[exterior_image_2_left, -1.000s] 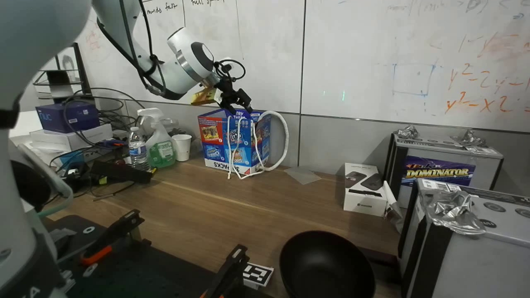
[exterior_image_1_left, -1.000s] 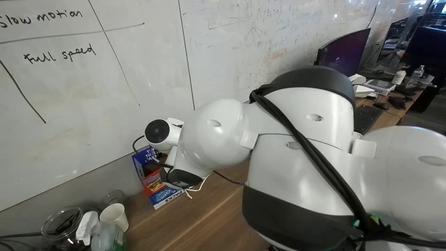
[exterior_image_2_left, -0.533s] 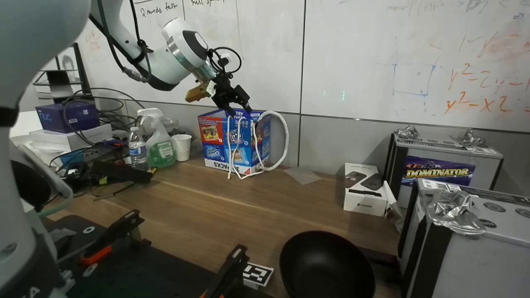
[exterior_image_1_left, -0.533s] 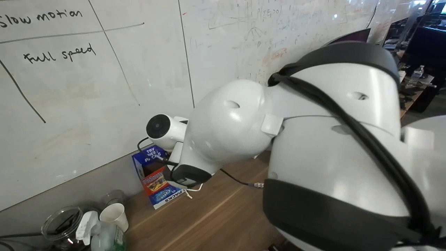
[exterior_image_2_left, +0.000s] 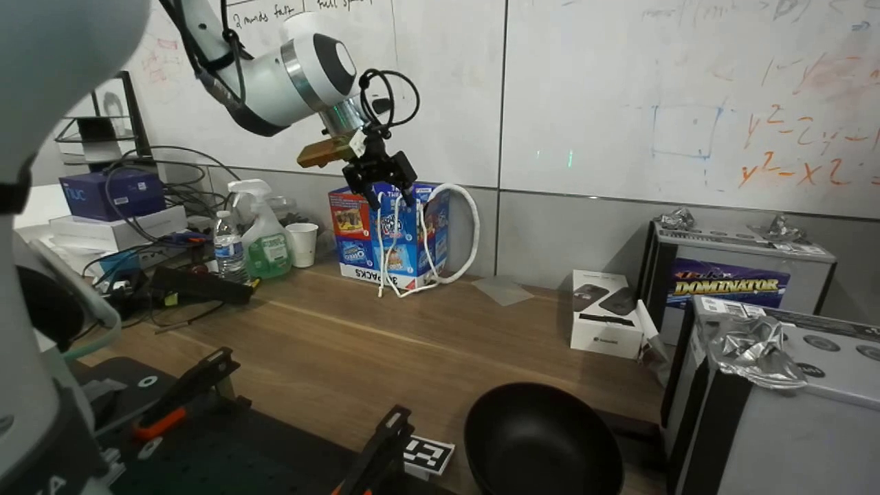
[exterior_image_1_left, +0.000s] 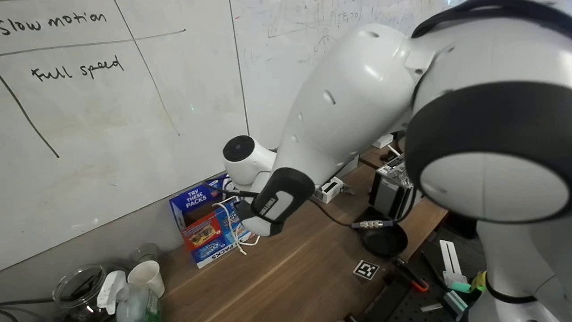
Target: Put the strings in the blue box
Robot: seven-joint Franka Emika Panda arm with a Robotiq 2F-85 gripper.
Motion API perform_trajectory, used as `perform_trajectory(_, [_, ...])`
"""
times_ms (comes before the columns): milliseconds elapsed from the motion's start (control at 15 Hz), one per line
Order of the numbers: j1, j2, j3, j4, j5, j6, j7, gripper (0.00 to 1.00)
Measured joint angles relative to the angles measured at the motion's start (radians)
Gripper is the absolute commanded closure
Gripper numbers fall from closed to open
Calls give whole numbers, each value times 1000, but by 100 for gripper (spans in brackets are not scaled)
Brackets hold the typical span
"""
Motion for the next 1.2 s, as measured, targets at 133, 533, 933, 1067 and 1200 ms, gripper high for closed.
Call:
perform_trajectory(133, [-97, -76, 57, -117, -28, 81, -107, 0])
perform_trajectory(533, [-556, -183, 408, -314, 3, 213, -489, 0])
perform_trajectory(933, [-979, -127, 844, -280, 207, 236, -801, 0])
perform_trajectory(1067, [-1082, -72, 934, -229, 203, 245, -825, 0])
perform_trajectory(1200, [-1135, -8, 965, -170, 183, 256, -839, 0])
